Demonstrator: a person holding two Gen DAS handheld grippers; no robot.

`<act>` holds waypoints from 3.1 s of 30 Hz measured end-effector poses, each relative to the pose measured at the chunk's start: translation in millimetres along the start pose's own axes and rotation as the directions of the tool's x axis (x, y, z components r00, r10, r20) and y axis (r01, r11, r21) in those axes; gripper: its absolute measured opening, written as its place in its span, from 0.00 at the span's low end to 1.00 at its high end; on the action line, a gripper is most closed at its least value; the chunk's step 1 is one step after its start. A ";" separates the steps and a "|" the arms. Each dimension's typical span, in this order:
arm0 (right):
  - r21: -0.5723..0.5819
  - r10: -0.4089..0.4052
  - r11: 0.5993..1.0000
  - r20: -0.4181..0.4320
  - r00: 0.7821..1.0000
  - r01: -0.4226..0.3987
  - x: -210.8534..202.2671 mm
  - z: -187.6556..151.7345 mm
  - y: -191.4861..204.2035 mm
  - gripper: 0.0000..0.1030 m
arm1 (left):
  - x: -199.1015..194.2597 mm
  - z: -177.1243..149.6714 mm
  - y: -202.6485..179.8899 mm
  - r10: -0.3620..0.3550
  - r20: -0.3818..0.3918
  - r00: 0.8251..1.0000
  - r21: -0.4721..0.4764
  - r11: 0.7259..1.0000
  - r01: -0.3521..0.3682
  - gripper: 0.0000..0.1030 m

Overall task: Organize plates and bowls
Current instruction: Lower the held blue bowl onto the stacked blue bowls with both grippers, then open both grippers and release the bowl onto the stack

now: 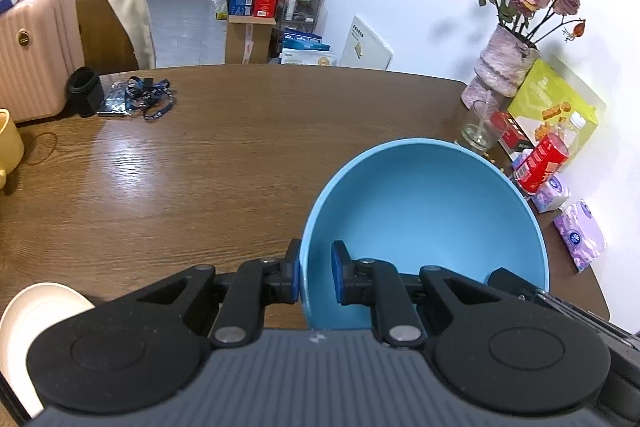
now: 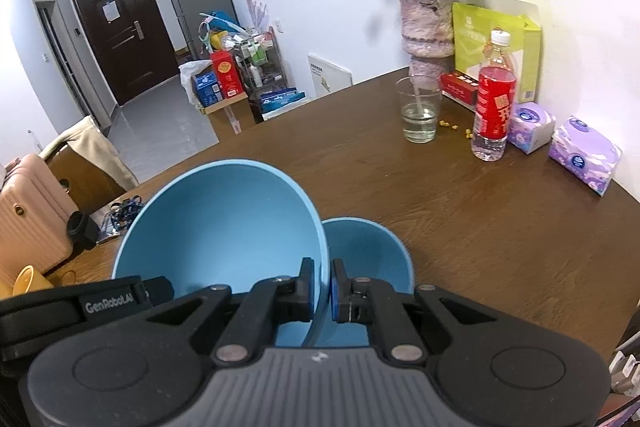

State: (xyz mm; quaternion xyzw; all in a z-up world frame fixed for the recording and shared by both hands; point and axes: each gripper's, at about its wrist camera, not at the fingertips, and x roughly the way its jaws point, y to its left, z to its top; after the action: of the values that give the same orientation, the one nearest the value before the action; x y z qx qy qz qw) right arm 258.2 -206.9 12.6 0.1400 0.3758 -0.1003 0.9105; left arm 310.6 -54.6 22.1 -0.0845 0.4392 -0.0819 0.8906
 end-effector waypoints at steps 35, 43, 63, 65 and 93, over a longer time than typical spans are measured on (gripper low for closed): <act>-0.169 -0.062 0.985 -0.097 0.993 0.045 83.4 9.9 -42.0 0.08 | 85.2 -8.8 -38.1 0.027 -0.057 0.998 -0.059 0.998 -0.030 0.15; -0.243 -0.085 0.968 -0.113 0.990 0.055 97.7 4.7 -35.9 0.08 | 95.3 -12.4 -40.7 0.064 -0.087 0.994 -0.054 0.996 -0.069 0.15; -0.325 -0.119 0.943 -0.128 0.985 0.071 105.2 5.0 -26.6 0.11 | 99.6 -14.2 -38.0 0.077 -0.106 0.991 -0.063 0.994 -0.084 0.15; -0.333 -0.124 0.940 -0.126 0.984 0.076 105.9 5.0 -25.7 0.11 | 98.9 -15.0 -38.6 0.078 -0.103 0.992 -0.059 0.995 -0.085 0.15; -0.211 -0.031 0.978 -0.162 0.986 -0.004 93.7 14.7 -50.3 0.90 | 81.4 -19.4 -22.7 0.096 -0.020 0.995 -0.101 0.990 -0.098 0.87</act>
State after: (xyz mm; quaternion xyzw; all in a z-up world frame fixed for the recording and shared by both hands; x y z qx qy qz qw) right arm 318.8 -266.4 -53.1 0.0481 0.4592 -0.0544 0.8853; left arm 342.4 -96.1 -47.1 -0.1076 0.4530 -0.0166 0.8849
